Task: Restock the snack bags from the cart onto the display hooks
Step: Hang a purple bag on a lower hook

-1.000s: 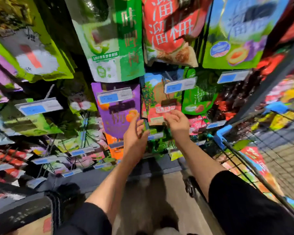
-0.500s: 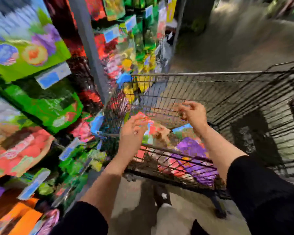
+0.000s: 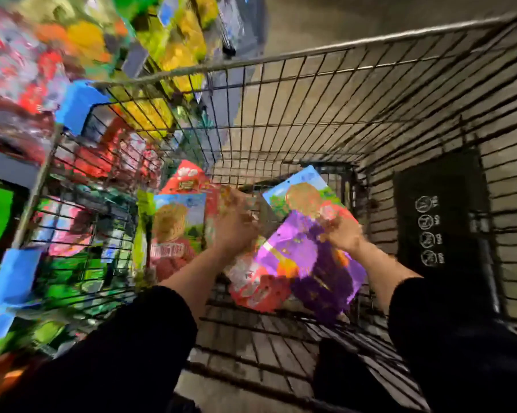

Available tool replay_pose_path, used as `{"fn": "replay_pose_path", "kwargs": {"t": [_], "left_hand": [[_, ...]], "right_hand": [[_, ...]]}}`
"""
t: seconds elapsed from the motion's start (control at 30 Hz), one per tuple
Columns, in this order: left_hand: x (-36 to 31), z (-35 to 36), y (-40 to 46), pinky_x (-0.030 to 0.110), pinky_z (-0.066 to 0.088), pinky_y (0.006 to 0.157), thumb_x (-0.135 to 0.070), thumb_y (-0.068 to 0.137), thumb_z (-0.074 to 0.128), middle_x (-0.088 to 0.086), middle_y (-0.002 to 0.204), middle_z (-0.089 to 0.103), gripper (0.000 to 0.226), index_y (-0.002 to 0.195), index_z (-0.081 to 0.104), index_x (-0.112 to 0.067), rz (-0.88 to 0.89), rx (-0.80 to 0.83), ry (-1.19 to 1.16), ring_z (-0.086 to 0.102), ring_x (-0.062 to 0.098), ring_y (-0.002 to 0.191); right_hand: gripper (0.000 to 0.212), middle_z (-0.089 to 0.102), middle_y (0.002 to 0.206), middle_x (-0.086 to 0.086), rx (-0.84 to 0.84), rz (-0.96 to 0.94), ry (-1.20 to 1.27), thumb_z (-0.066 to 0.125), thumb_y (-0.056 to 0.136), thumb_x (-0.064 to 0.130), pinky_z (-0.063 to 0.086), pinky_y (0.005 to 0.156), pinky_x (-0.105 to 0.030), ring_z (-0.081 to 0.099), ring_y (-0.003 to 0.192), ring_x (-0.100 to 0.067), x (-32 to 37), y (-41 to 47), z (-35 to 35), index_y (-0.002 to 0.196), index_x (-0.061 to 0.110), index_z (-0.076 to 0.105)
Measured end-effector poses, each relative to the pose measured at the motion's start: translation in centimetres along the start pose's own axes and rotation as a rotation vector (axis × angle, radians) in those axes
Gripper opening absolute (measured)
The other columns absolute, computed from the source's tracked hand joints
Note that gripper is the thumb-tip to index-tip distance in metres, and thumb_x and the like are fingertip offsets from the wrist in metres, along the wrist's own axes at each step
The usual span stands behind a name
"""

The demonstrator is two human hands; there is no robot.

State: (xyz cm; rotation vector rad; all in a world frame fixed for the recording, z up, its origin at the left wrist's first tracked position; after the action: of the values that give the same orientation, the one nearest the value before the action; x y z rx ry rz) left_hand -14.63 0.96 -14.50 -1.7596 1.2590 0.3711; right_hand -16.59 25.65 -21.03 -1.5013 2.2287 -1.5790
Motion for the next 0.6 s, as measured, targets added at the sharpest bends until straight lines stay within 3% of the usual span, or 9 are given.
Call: {"fn": "replay_pose_path", "kwargs": {"t": [0.03, 0.1, 0.17, 0.23, 0.3, 0.37, 0.47, 0.53, 0.6], "left_hand": [[0.8, 0.5, 0.3, 0.03, 0.044, 0.069, -0.019, 0.074, 0.067, 0.013, 0.089, 0.063, 0.041, 0.115, 0.063, -0.014, -0.039, 0.0, 0.02, 0.063, 0.027, 0.083], [2.4, 1.5, 0.7, 0.023, 0.038, 0.056, -0.014, 0.075, 0.073, 0.007, 0.086, 0.058, 0.052, 0.124, 0.057, -0.003, -0.148, 0.039, -0.047, 0.058, 0.016, 0.076], [4.3, 2.6, 1.0, 0.02, 0.041, 0.058, -0.007, 0.082, 0.071, 0.001, 0.083, 0.061, 0.044, 0.122, 0.055, -0.001, -0.194, 0.076, -0.062, 0.059, 0.005, 0.069], [5.2, 3.6, 1.2, 0.025, 0.046, 0.07, -0.005, 0.083, 0.069, 0.007, 0.085, 0.065, 0.031, 0.112, 0.058, -0.005, -0.193, 0.069, -0.037, 0.064, 0.014, 0.077], [5.5, 4.5, 1.3, 0.014, 0.041, 0.058, 0.005, 0.081, 0.064, 0.004, 0.071, 0.06, 0.021, 0.088, 0.056, -0.013, -0.199, 0.083, -0.061, 0.059, 0.004, 0.063], [5.3, 5.3, 1.5, 0.012, 0.037, 0.052, 0.005, 0.073, 0.067, -0.003, 0.065, 0.052, 0.032, 0.075, 0.048, -0.021, -0.195, 0.12, -0.115, 0.051, -0.002, 0.052], [6.7, 6.4, 2.0, 0.024, 0.031, 0.052, -0.001, 0.062, 0.066, -0.004, 0.06, 0.042, 0.03, 0.069, 0.042, -0.019, -0.183, 0.156, -0.155, 0.039, 0.009, 0.054], [7.0, 6.4, 2.0, 0.029, 0.035, 0.057, 0.006, 0.067, 0.066, -0.002, 0.062, 0.043, 0.034, 0.071, 0.042, -0.019, -0.178, 0.156, -0.168, 0.042, 0.014, 0.059], [6.0, 5.7, 1.6, 0.033, 0.039, 0.065, -0.002, 0.069, 0.069, -0.001, 0.067, 0.049, 0.03, 0.075, 0.045, -0.019, -0.192, 0.08, -0.209, 0.049, 0.017, 0.066]], "right_hand": [[0.028, 0.065, 0.09, -0.009, 0.013, -0.01, -0.021, 0.078, 0.077, 0.015, 0.042, 0.072, -0.018, 0.053, 0.08, -0.015, -1.1, 0.7, 0.6, 0.097, 0.007, 0.06], [0.041, 0.068, 0.101, -0.016, -0.003, -0.008, -0.093, 0.084, 0.072, 0.021, 0.043, 0.076, -0.024, 0.057, 0.088, -0.021, -2.5, 1.4, 1.5, 0.103, 0.003, 0.065], [0.05, 0.065, 0.107, -0.015, -0.037, 0.009, -0.153, 0.085, 0.07, 0.03, 0.045, 0.083, -0.033, 0.06, 0.1, -0.029, -3.1, 1.5, 2.0, 0.107, 0.006, 0.064], [0.064, 0.059, 0.117, -0.016, -0.091, 0.011, -0.16, 0.085, 0.069, 0.032, 0.044, 0.091, -0.035, 0.056, 0.11, -0.031, -3.3, 1.7, 2.3, 0.12, 0.006, 0.056], [0.073, 0.055, 0.124, -0.015, -0.1, -0.01, -0.133, 0.085, 0.068, 0.034, 0.043, 0.096, -0.035, 0.053, 0.114, -0.03, -3.4, 2.3, 2.9, 0.126, 0.006, 0.051], [0.068, 0.057, 0.121, -0.008, -0.085, -0.006, -0.183, 0.083, 0.07, 0.039, 0.042, 0.097, -0.034, 0.054, 0.112, -0.026, -3.0, 2.3, 3.2, 0.123, 0.007, 0.055], [0.045, 0.062, 0.118, -0.006, -0.099, -0.032, -0.48, 0.071, 0.079, 0.051, 0.042, 0.093, -0.034, 0.054, 0.115, -0.027, -2.4, 1.9, 3.6, 0.109, 0.018, 0.067], [0.032, 0.06, 0.119, -0.01, -0.114, -0.123, -0.433, 0.067, 0.086, 0.04, 0.039, 0.092, -0.034, 0.052, 0.115, -0.03, -1.8, 1.6, 4.2, 0.106, 0.015, 0.068], [0.025, 0.061, 0.114, -0.019, -0.121, -0.188, -0.25, 0.062, 0.092, 0.023, 0.039, 0.09, -0.037, 0.055, 0.109, -0.034, -1.4, 1.4, 4.5, 0.111, 0.006, 0.062]]}}
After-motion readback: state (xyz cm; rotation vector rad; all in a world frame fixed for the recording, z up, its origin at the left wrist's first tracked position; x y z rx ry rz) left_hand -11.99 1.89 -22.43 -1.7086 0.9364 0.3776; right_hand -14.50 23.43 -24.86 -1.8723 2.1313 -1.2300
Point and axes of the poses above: each hand's wrist, its own y-axis towards the middle knuckle, its own z-axis out of the palm, x = y × z, the point moved 1 cm from there along y, towards the middle knuckle
